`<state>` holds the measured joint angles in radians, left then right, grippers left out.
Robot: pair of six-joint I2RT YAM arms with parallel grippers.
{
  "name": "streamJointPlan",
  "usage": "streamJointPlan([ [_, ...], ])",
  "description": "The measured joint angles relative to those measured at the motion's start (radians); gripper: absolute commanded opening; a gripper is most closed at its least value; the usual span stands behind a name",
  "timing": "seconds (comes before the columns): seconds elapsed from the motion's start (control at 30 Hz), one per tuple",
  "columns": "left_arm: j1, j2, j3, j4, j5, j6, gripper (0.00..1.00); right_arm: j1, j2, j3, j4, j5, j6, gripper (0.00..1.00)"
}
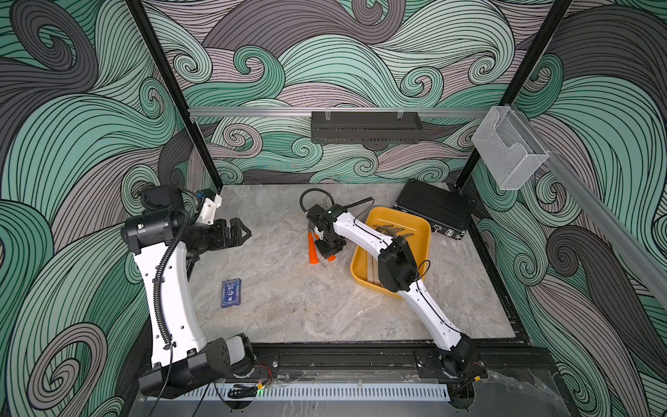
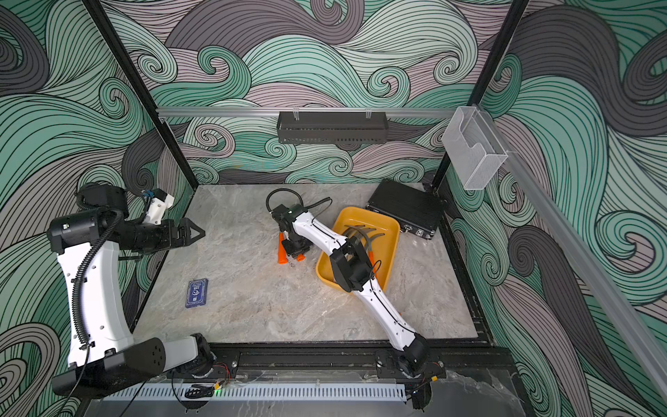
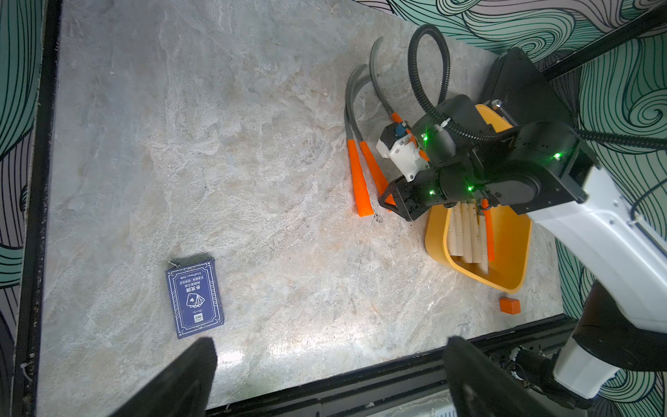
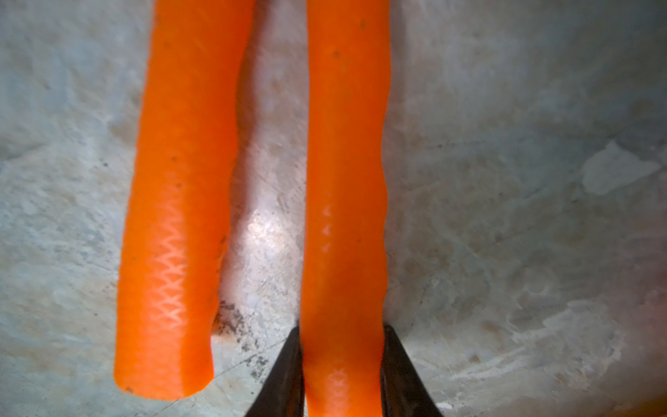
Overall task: Put small sickles into storage boxes
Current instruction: Pick up the sickle at the center of the board.
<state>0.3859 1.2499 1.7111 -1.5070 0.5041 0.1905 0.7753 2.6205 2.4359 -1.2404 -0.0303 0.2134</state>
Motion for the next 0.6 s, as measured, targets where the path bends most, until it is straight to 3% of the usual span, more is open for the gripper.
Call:
streamJointPlan([
  [0.6, 0.0, -0.004, 0.008, 0.002, 0.007, -0.008, 0.99, -0.006, -0.032, 0.015, -0.013, -0.034, -0.008, 0.0],
])
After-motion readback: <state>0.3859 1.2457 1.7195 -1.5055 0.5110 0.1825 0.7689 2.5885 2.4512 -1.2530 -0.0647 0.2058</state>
